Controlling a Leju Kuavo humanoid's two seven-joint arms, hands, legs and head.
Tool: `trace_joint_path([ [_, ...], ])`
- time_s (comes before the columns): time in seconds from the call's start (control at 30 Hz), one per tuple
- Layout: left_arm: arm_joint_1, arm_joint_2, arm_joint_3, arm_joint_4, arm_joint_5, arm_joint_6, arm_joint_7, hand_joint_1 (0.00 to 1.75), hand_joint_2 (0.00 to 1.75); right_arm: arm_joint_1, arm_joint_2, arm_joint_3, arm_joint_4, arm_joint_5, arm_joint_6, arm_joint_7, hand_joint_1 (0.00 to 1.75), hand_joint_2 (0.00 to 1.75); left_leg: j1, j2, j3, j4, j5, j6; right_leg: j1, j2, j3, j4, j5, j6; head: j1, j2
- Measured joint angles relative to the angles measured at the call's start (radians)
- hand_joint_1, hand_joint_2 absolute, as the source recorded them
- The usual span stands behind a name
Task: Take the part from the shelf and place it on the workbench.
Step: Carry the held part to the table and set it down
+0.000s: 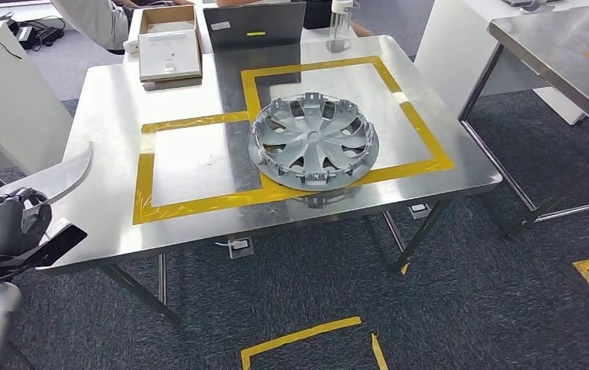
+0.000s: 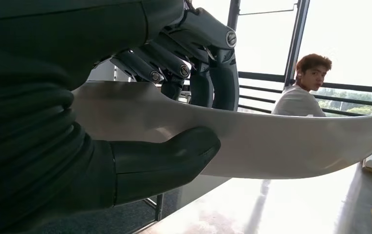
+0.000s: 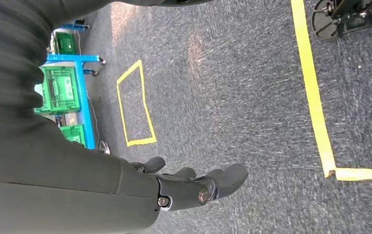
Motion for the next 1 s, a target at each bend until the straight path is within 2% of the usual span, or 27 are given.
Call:
trace_joint_path([
  [0.1, 0.009, 0.011, 0.028, 0.033, 0.084, 0.011, -0.092, 1.59, 1.75, 0.0, -0.001, 0.004, 0.0, 0.019, 0.009, 0.0, 0.0, 1.75, 0.0, 0.0, 0.0, 0.0, 0.0, -0.001, 0.0, 0.001, 0.0, 0.0, 0.0, 0.0, 0.0, 0.0],
  [0.17, 0.025, 0.02, 0.043, 0.04, 0.142, 0.008, -0.124, 1.59, 1.75, -0.001, -0.002, 0.007, 0.0, 0.03, 0.017, 0.0, 0.0, 1.75, 0.0, 0.0, 0.0, 0.0, -0.001, -0.001, 0.0, 0.001, 0.0, 0.0, 0.0, 0.0, 0.0, 0.0],
  [0.33, 0.042, 0.027, 0.03, 0.047, 0.228, 0.003, -0.135, 1.59, 1.75, -0.005, -0.004, 0.012, 0.0, 0.048, 0.028, 0.0, 0.0, 1.75, 0.0, -0.002, 0.0, 0.0, 0.0, -0.001, 0.0, -0.001, 0.0, 0.0, -0.001, -0.001, 0.0, 0.0],
  [0.47, 0.014, 0.016, -0.04, 0.063, 0.229, 0.005, -0.138, 1.59, 1.75, -0.007, -0.005, 0.018, 0.0, 0.052, 0.032, 0.0, 0.0, 1.75, 0.0, -0.002, 0.001, 0.0, 0.0, -0.001, 0.0, -0.001, 0.0, 0.0, 0.0, -0.001, 0.0, 0.0],
  [0.57, -0.009, -0.01, -0.116, 0.069, 0.202, 0.009, -0.139, 1.59, 1.75, -0.008, -0.005, 0.019, 0.0, 0.057, 0.032, 0.0, 0.0, 1.75, -0.001, -0.002, 0.001, 0.0, 0.0, -0.001, -0.001, -0.001, 0.001, 0.0, 0.0, 0.0, 0.0, 0.0],
  [0.73, -0.044, -0.087, -0.22, 0.072, 0.102, 0.003, -0.116, 1.59, 1.75, -0.009, -0.005, 0.019, 0.0, 0.059, 0.032, 0.0, 0.0, 1.75, -0.001, -0.002, 0.001, 0.0, 0.0, -0.001, -0.001, -0.001, 0.001, 0.0, 0.0, 0.0, 0.0, 0.0],
  [1.0, -0.136, -0.193, -0.31, 0.128, 0.001, -0.009, -0.067, 1.59, 1.75, -0.01, -0.005, 0.019, 0.0, 0.058, 0.028, 0.0, 0.0, 1.75, -0.001, -0.001, 0.001, 0.0, 0.0, -0.001, -0.001, -0.001, 0.001, 0.0, 0.0, 0.001, 0.0, 0.0],
])
